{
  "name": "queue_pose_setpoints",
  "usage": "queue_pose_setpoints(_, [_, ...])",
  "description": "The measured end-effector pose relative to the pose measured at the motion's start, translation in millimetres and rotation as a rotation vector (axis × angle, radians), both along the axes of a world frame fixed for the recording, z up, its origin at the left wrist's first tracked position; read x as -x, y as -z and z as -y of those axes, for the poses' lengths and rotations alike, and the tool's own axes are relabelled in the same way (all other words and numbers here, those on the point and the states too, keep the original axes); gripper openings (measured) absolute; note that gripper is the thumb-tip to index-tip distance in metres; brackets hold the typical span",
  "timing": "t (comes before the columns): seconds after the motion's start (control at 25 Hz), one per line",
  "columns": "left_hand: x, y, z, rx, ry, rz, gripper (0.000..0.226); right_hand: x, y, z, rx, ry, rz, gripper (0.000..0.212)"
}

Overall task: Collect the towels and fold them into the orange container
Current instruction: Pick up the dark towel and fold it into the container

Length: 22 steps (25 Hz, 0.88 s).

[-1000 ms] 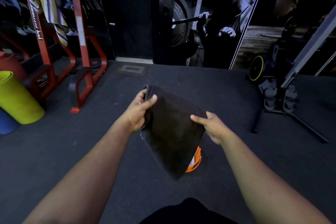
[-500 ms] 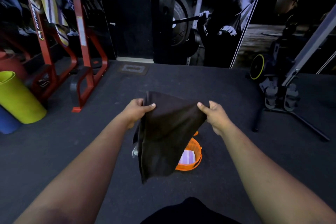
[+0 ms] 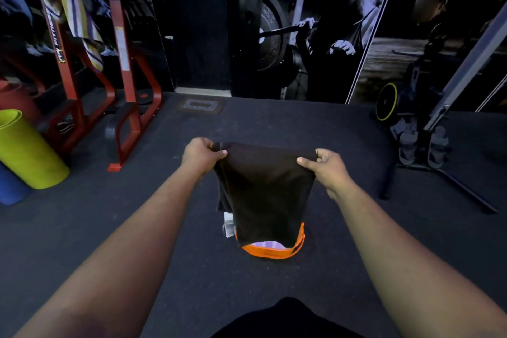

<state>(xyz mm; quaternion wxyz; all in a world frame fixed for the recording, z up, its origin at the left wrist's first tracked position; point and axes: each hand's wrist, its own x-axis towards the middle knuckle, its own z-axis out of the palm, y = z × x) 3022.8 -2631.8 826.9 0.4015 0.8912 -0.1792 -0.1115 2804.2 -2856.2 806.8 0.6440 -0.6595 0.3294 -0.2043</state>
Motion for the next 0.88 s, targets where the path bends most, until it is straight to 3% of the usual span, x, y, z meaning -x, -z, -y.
queue_pose_setpoints(0.08, [2,3,8,0.048,-0.045,-0.010,0.032,-8,24,21,0.058,0.040,-0.014,0.074])
queue_pose_setpoints(0.12, [3,4,10,0.133,-0.055,-0.097,0.040,-10,31,29,0.078,0.058,-0.016,0.088])
queue_pose_setpoints(0.16, [4,3,12,0.245,-0.053,-0.210,0.050,-10,33,31,0.072,0.077,0.009,0.084])
queue_pose_setpoints(0.24, [3,3,11,0.431,-0.008,-0.388,0.067,-5,8,11,0.004,0.128,0.034,0.056])
queue_pose_setpoints(0.32, [6,6,9,0.484,0.097,-0.474,0.083,-3,-1,5,-0.072,0.115,0.078,0.050])
queue_pose_setpoints(0.4, [13,9,7,0.360,0.186,-0.385,0.090,-3,-1,8,-0.097,0.105,0.126,0.052])
queue_pose_setpoints(0.56, [6,15,9,0.186,0.171,-0.222,0.068,2,6,15,-0.019,0.067,0.081,0.056])
queue_pose_setpoints(0.68, [9,2,13,-0.167,0.202,0.134,0.037,4,13,12,0.162,0.038,0.001,0.048])
queue_pose_setpoints(0.76, [18,-4,16,-0.310,0.204,0.305,0.028,3,11,10,0.336,0.080,-0.089,0.040])
queue_pose_setpoints(0.88, [16,5,18,-0.260,0.249,0.300,0.028,4,9,14,0.631,0.100,-0.285,0.030])
